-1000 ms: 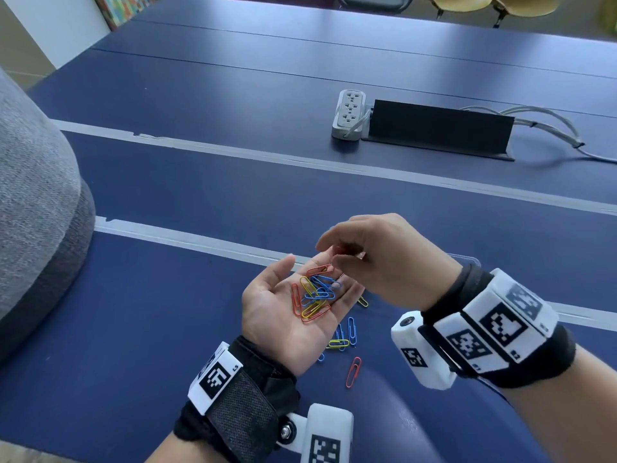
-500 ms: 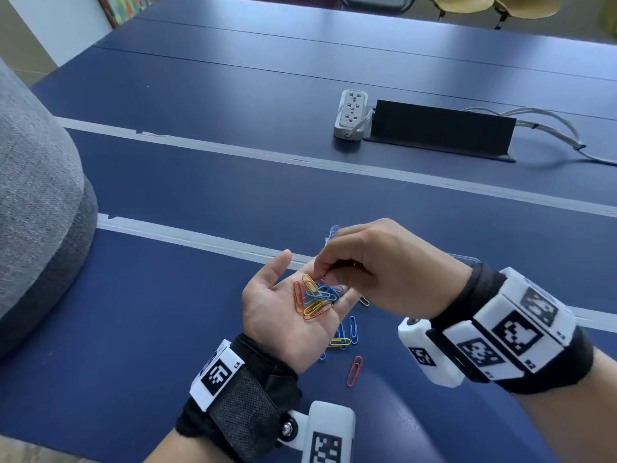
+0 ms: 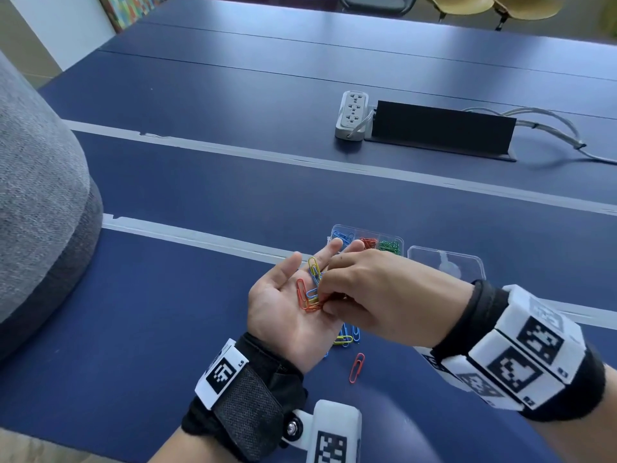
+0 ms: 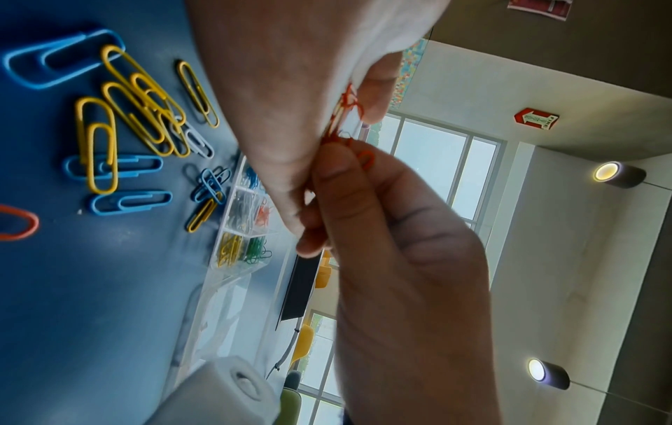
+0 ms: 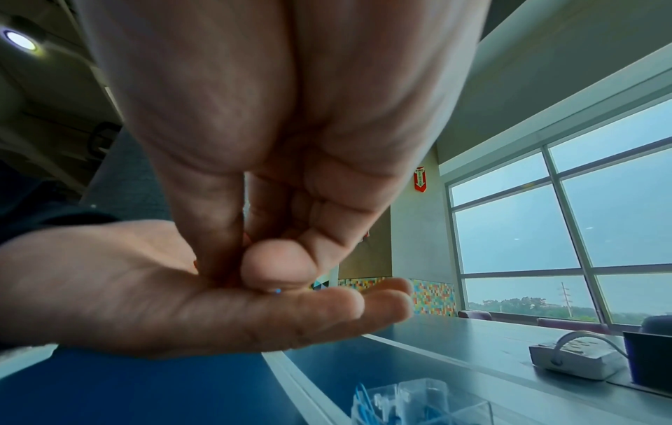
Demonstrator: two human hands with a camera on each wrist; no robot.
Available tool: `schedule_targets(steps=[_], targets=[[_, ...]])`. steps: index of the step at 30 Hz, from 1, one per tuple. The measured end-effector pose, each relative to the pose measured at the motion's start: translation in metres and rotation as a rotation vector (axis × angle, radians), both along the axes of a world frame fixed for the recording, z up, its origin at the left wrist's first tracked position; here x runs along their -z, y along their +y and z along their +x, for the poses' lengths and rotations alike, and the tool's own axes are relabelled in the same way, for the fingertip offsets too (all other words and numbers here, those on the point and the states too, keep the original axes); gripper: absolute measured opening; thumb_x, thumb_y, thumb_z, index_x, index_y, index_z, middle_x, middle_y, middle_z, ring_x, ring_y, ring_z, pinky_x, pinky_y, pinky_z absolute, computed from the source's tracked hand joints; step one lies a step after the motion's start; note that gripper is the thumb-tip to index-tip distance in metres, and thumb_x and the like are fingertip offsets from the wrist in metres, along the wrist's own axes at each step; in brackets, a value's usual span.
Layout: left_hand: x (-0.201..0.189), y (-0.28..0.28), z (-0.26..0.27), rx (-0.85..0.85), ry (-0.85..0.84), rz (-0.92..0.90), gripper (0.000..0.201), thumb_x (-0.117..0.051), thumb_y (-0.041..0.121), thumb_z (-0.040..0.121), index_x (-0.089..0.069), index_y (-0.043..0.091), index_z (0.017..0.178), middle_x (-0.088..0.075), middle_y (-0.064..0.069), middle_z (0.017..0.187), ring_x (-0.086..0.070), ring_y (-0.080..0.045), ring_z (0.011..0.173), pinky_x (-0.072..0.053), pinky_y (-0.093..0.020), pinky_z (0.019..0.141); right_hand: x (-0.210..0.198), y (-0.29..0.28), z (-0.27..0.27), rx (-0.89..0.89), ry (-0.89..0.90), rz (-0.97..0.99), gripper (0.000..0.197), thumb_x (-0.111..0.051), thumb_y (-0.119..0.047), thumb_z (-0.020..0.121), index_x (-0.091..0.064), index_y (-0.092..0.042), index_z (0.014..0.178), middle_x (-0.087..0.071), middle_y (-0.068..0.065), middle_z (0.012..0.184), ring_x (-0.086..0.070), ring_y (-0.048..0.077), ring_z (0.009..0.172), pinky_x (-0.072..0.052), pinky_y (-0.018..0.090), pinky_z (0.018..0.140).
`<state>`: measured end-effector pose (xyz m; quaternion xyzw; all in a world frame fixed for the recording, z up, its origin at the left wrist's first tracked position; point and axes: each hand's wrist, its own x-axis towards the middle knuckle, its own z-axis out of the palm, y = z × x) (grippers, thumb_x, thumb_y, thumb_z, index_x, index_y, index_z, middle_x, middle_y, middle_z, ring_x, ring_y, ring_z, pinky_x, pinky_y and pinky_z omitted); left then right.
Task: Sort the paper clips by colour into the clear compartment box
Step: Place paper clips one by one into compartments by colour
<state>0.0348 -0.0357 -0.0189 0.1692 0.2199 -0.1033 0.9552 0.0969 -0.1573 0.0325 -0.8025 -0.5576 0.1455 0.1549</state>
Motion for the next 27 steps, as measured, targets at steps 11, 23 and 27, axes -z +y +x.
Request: schedule_targets(steps=[11,23,27], targets=[[0.007,-0.004,0.004,-0.108,-0.037,-0.06,0.054,-0.033,0.033,0.094,-0.074,0.0,0.08,-0.071,-0.017,0.088,-0.071,-0.028,0.079,-0.059,-0.039,0.071,-0.014,0.009,0.003,0.135,0.018,0.065,0.02,-0.048,-0.019,0.083,-0.067,-0.013,0.086,-0.066,0.002,0.075,-0.055,0.019,0.066,-0.044,0.028,0.066],[0.006,-0.012,0.003,-0.133,0.098,0.003,0.07,-0.034,0.041,0.099,-0.062,0.003,0.046,-0.053,-0.003,0.044,-0.055,-0.015,0.035,-0.05,-0.024,0.041,-0.01,0.02,0.004,0.097,0.048,-0.053,0.017,-0.053,-0.017,0.089,-0.068,-0.014,0.096,-0.062,0.005,0.086,-0.056,0.02,0.076,-0.045,0.035,0.072],[0.013,-0.004,0.004,-0.08,0.033,-0.026,0.065,-0.029,0.034,0.101,-0.068,-0.002,0.062,-0.061,-0.007,0.055,-0.061,-0.018,0.045,-0.053,-0.026,0.051,-0.01,0.018,0.004,0.083,0.06,-0.04,0.016,-0.054,-0.017,0.089,-0.068,-0.015,0.096,-0.06,0.003,0.085,-0.057,0.02,0.073,-0.046,0.035,0.07]])
